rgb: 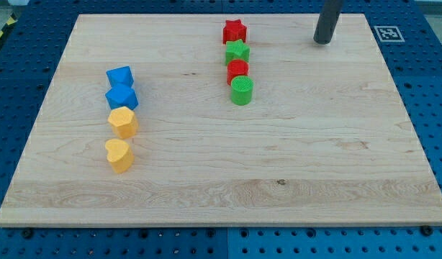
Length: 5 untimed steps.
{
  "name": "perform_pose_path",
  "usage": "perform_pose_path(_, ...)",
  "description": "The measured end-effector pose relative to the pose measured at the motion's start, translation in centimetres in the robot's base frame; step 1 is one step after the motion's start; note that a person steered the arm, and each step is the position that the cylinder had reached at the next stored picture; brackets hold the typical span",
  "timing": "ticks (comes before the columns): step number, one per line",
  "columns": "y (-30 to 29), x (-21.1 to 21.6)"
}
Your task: Point your arm to the green star
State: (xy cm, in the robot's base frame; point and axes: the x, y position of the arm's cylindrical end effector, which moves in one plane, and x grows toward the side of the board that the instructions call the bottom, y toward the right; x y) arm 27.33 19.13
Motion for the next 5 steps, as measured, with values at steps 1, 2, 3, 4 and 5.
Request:
perform_pose_path(1,0.0,0.0)
perform_pose_path(2,0.5,0.0)
perform_pose_path(3,1.6,0.0)
perform_pose_path(4,2.7,0.0)
perform_pose_path(5,3.4,0.0)
